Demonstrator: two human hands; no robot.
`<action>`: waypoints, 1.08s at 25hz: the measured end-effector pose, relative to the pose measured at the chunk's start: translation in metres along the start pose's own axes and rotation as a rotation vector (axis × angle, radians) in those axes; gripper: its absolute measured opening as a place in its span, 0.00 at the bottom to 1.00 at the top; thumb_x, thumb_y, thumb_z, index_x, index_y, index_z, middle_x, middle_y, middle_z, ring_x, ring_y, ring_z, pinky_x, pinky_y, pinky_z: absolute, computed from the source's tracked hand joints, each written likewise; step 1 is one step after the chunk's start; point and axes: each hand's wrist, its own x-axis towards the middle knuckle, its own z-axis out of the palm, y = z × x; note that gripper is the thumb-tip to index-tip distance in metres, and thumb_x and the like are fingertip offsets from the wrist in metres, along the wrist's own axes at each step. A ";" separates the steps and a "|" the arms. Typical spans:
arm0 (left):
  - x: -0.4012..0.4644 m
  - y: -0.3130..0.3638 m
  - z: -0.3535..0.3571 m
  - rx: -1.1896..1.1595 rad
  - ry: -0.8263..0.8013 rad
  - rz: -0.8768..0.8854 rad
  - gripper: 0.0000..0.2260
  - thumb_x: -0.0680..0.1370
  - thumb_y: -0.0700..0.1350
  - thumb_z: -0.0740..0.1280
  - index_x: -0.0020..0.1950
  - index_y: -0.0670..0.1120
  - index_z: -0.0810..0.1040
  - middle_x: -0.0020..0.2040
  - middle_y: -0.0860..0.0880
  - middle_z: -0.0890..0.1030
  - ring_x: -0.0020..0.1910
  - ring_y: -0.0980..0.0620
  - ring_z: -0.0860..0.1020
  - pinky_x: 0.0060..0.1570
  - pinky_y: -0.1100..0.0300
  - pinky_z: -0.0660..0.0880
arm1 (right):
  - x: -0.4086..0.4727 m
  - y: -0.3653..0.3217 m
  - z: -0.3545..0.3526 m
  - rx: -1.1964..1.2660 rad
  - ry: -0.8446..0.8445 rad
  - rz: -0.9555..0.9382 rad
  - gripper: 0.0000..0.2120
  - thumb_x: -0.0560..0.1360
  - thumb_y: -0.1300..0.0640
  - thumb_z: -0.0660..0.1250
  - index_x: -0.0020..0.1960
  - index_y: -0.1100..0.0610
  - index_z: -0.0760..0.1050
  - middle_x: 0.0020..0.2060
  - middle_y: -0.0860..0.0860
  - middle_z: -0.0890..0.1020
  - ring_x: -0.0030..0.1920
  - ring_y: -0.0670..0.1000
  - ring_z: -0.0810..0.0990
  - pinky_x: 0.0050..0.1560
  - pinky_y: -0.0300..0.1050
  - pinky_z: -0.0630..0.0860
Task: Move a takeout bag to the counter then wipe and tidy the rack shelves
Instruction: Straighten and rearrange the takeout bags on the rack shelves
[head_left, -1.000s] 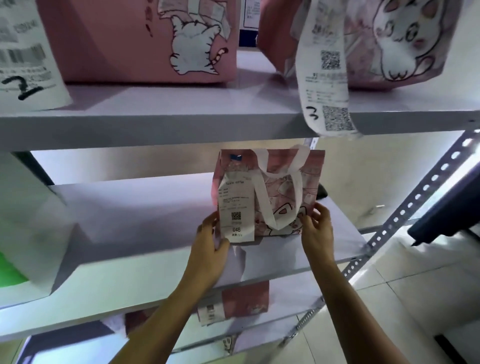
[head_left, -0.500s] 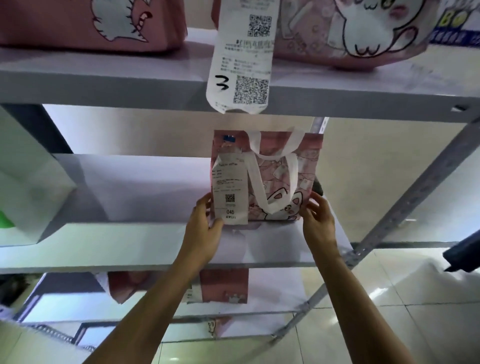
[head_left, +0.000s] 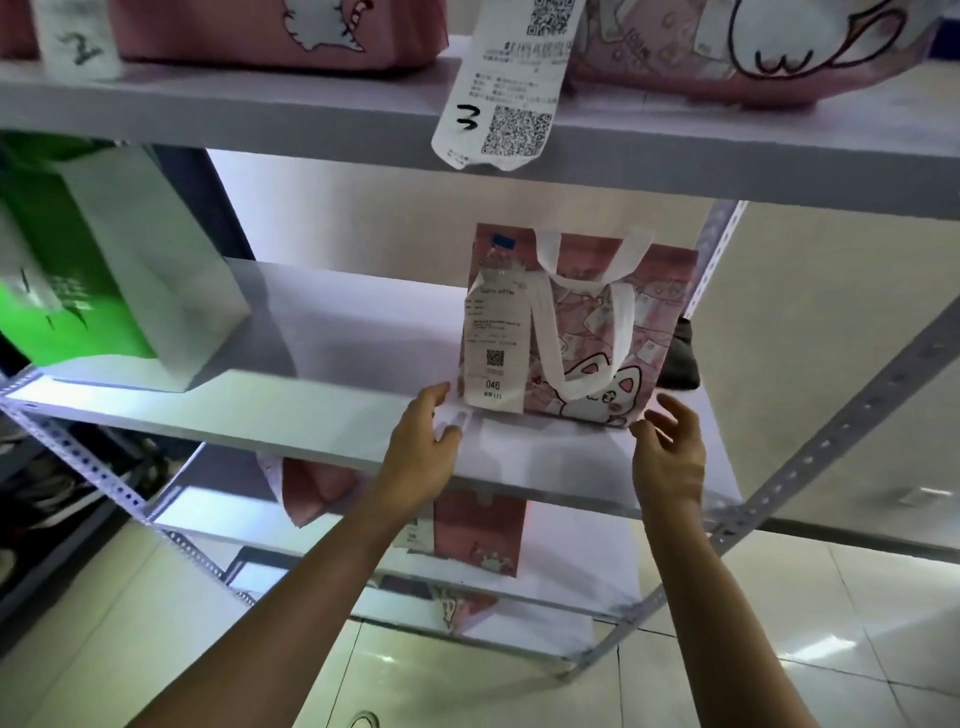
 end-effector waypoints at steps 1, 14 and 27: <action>-0.009 -0.004 -0.003 0.020 0.003 0.015 0.20 0.82 0.44 0.63 0.74 0.52 0.66 0.73 0.52 0.70 0.71 0.50 0.69 0.68 0.55 0.68 | -0.005 0.002 0.002 -0.007 0.004 -0.001 0.18 0.80 0.56 0.67 0.69 0.50 0.70 0.60 0.51 0.79 0.60 0.52 0.79 0.61 0.49 0.77; -0.085 -0.054 -0.053 0.168 -0.011 0.112 0.16 0.78 0.39 0.64 0.63 0.52 0.76 0.62 0.52 0.77 0.64 0.51 0.73 0.64 0.57 0.70 | -0.097 0.014 0.044 -0.178 -0.202 -0.148 0.15 0.81 0.60 0.63 0.65 0.48 0.74 0.58 0.45 0.80 0.57 0.44 0.78 0.53 0.37 0.74; -0.137 -0.158 -0.186 0.169 -0.084 0.175 0.13 0.80 0.44 0.62 0.62 0.58 0.74 0.61 0.62 0.73 0.62 0.61 0.67 0.57 0.66 0.66 | -0.258 0.052 0.162 -0.281 -0.225 -0.196 0.11 0.80 0.60 0.64 0.60 0.50 0.76 0.52 0.42 0.82 0.52 0.39 0.81 0.49 0.31 0.76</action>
